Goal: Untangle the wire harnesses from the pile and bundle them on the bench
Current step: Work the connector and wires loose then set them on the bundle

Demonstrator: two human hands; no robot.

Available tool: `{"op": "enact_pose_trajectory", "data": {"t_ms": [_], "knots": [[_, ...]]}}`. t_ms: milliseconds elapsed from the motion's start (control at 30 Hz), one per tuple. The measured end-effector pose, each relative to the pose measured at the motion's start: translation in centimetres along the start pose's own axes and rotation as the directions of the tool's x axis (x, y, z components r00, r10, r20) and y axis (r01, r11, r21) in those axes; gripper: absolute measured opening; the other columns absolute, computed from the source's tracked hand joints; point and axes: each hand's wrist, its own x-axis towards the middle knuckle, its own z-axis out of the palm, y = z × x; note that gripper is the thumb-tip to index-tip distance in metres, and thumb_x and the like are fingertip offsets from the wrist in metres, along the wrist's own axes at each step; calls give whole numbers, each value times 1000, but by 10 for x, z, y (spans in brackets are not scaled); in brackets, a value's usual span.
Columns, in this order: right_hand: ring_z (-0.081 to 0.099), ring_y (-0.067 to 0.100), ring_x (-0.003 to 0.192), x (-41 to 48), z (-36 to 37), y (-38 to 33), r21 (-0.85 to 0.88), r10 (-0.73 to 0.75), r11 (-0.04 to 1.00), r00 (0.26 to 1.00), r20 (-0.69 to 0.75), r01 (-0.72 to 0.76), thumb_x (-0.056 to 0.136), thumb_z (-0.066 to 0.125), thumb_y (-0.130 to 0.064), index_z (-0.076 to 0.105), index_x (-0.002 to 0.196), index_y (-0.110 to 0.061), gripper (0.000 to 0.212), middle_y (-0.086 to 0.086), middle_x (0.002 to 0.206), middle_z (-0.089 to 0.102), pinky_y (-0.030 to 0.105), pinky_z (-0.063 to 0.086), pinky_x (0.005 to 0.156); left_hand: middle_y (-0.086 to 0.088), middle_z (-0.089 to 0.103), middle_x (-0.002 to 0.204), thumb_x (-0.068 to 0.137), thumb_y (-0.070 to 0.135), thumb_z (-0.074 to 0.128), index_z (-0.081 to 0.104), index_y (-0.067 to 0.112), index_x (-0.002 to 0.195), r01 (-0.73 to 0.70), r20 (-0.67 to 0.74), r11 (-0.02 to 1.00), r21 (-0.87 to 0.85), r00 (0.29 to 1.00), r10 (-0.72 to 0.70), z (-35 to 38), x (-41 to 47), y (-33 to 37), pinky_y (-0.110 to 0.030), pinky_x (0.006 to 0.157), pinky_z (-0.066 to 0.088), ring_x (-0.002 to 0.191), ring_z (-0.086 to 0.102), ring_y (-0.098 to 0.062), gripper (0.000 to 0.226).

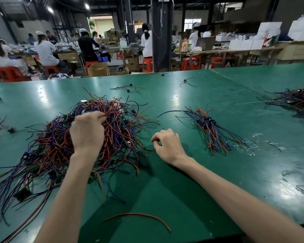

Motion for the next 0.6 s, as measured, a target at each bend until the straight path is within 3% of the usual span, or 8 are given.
{"op": "enact_pose_trajectory", "data": {"t_ms": [100, 233, 333, 467, 600], "knots": [[48, 22, 101, 1, 0, 0, 1, -4, 1000, 1000, 5, 4, 90, 51, -15, 69, 99, -17, 19, 1, 100, 66, 35, 33, 87, -21, 72, 91, 92, 17, 62, 72, 4, 106, 18, -137, 999, -42, 990, -24, -8, 16, -2, -38, 66, 49, 77, 67, -37, 22], [48, 21, 100, 1, 0, 0, 9, -8, 1000, 1000, 15, 8, 91, 51, -15, 69, 99, -16, 20, 1, 100, 66, 35, 34, 89, -21, 72, 95, 91, 22, 63, 71, 8, 109, 50, -134, 997, -62, 989, -58, -12, 38, -5, -37, 66, 47, 84, 65, -38, 24], [48, 21, 100, 1, 0, 0, 18, -10, 1000, 1000, 17, 9, 91, 50, -15, 68, 99, -16, 20, 1, 101, 66, 36, 34, 90, -15, 73, 97, 89, 26, 65, 72, 9, 108, 87, -78, 982, -168, 992, -101, -16, 57, -8, -37, 75, 52, 88, 67, -32, 26], [49, 21, 100, 1, 0, 0, 25, -15, 1000, 999, 29, 14, 91, 50, -15, 68, 100, -16, 20, 2, 102, 65, 36, 35, 91, -12, 73, 96, 90, 27, 65, 72, 10, 107, 41, -160, 981, -190, 984, -72, -20, 68, -2, -35, 76, 52, 88, 68, -28, 26], [50, 21, 100, 1, -1, -1, 51, -32, 998, 999, 30, 31, 93, 50, -16, 67, 102, -16, 19, 2, 103, 65, 37, 36, 92, -11, 74, 95, 86, 22, 69, 72, 8, 105, -53, -55, 977, -206, 998, 42, -20, 69, 16, -34, 74, 54, 82, 68, -25, 24]]}}
